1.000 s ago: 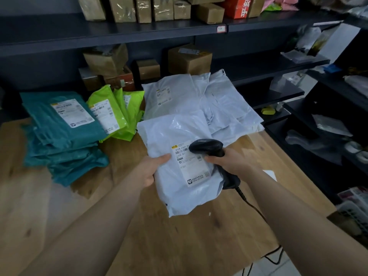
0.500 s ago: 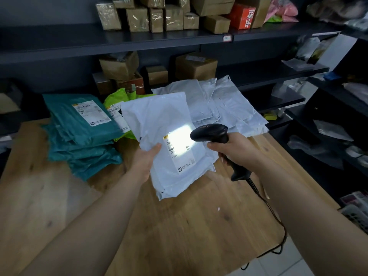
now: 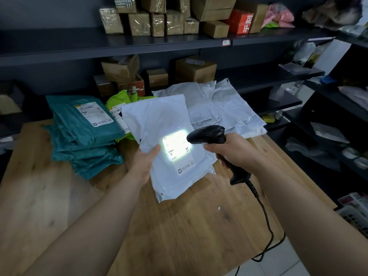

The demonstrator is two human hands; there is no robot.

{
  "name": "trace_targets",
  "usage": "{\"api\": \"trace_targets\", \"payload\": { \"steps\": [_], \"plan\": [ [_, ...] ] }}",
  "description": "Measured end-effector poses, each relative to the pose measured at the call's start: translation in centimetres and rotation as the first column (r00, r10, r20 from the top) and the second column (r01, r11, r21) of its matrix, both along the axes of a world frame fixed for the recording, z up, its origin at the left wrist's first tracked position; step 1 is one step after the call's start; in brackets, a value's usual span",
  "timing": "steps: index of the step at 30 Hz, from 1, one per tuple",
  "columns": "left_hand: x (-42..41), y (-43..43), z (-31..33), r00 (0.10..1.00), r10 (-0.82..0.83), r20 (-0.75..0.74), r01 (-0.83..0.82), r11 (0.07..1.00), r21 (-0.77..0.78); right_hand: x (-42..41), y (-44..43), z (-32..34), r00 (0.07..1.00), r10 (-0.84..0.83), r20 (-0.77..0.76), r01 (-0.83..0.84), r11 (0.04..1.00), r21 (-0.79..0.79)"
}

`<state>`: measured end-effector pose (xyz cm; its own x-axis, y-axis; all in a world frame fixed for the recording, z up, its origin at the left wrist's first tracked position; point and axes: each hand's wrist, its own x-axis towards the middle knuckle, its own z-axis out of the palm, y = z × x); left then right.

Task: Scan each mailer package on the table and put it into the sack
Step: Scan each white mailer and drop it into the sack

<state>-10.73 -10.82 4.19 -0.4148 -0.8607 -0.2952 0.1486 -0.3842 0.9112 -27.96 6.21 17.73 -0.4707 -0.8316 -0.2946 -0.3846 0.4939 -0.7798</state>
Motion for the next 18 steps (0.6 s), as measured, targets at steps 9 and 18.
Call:
{"api": "trace_targets", "payload": {
  "steps": [9,18],
  "plan": [
    [0.1,0.1,-0.4,1.0,0.001,0.017,-0.001,1.0,-0.005,0.5,0.9,0.3,0.999,-0.034,-0.035,0.035,0.999,0.016],
    [0.4,-0.4,-0.8,1.0,0.003,0.03,-0.003,1.0,-0.001,0.5,2.5,0.6,0.998,-0.054,-0.044,0.054,0.998,-0.008]
  ]
}}
